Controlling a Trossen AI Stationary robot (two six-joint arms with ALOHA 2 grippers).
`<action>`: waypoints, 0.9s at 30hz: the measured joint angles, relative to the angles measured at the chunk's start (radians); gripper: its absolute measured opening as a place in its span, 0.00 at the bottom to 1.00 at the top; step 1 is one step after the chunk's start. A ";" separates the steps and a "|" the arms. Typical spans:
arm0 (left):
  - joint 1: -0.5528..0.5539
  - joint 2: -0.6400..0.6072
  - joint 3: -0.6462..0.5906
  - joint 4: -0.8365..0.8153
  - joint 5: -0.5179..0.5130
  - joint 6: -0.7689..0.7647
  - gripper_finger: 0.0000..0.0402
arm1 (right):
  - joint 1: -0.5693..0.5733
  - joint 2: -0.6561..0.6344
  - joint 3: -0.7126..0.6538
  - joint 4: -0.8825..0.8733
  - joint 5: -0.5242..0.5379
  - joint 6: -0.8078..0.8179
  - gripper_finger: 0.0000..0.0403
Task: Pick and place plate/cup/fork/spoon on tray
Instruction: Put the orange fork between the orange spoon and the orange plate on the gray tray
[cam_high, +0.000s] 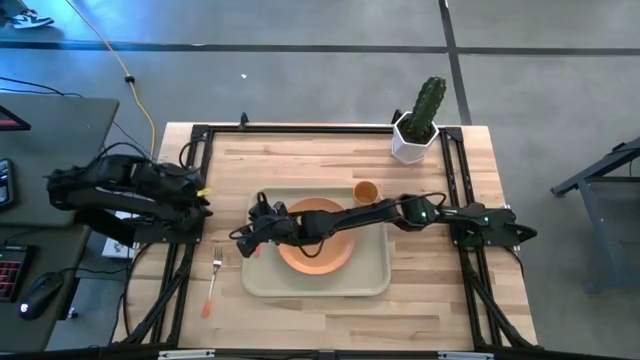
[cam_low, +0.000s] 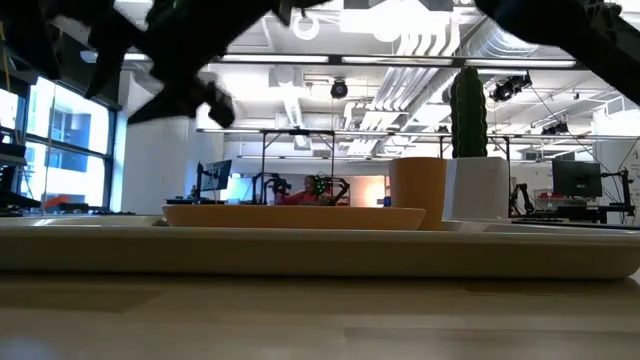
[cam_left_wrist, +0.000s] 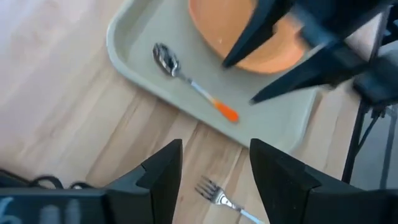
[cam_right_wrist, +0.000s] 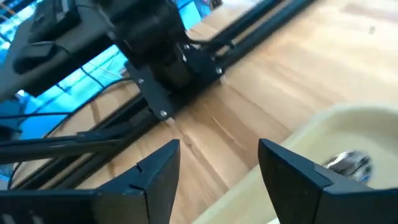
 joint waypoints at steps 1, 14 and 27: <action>0.000 0.000 -0.016 0.002 0.010 -0.011 0.44 | 0.001 -0.025 -0.019 0.006 -0.002 -0.013 0.51; 0.000 0.066 -0.123 0.191 0.005 -0.091 0.43 | 0.021 -0.305 -0.054 -0.380 0.145 -0.199 0.51; 0.000 0.282 -0.123 0.221 0.020 -0.226 0.43 | 0.003 -0.376 -0.250 -0.322 -0.098 -0.272 0.50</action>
